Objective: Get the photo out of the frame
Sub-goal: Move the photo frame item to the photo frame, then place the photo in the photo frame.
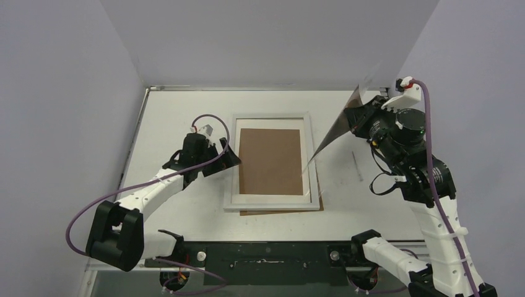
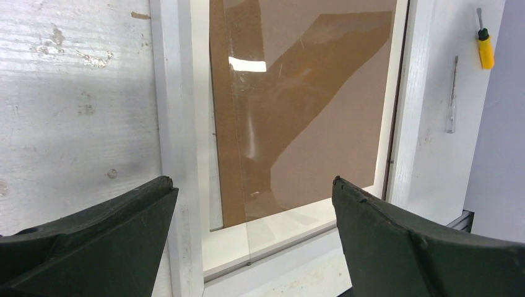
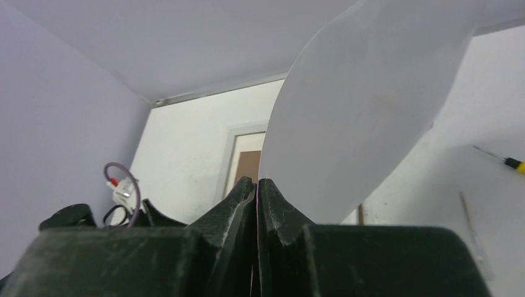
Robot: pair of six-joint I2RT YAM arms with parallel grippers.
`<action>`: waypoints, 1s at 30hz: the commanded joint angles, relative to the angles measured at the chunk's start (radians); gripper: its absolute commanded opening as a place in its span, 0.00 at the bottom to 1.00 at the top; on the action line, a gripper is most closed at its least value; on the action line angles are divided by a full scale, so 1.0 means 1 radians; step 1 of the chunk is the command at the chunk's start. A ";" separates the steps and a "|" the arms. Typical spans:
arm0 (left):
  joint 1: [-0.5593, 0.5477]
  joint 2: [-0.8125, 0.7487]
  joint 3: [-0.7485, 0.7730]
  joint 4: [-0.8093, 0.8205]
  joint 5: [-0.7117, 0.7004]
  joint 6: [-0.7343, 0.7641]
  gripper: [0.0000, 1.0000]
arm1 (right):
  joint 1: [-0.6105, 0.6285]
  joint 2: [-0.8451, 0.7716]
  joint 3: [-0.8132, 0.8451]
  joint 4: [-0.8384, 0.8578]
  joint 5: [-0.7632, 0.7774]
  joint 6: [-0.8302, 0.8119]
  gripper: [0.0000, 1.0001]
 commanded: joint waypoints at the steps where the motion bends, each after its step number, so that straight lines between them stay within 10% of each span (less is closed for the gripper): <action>1: 0.018 -0.038 -0.005 -0.008 -0.017 0.008 0.97 | -0.008 0.023 0.010 0.163 -0.185 0.055 0.05; 10: 0.046 -0.051 -0.062 0.051 -0.032 -0.022 0.98 | 0.001 0.127 -0.072 0.416 -0.485 0.239 0.05; 20: 0.046 0.124 -0.019 0.112 0.015 -0.024 1.00 | 0.062 0.147 -0.059 0.469 -0.416 0.203 0.05; 30: 0.010 0.208 -0.038 0.190 0.070 -0.088 0.76 | 0.063 0.164 -0.061 0.511 -0.397 0.189 0.05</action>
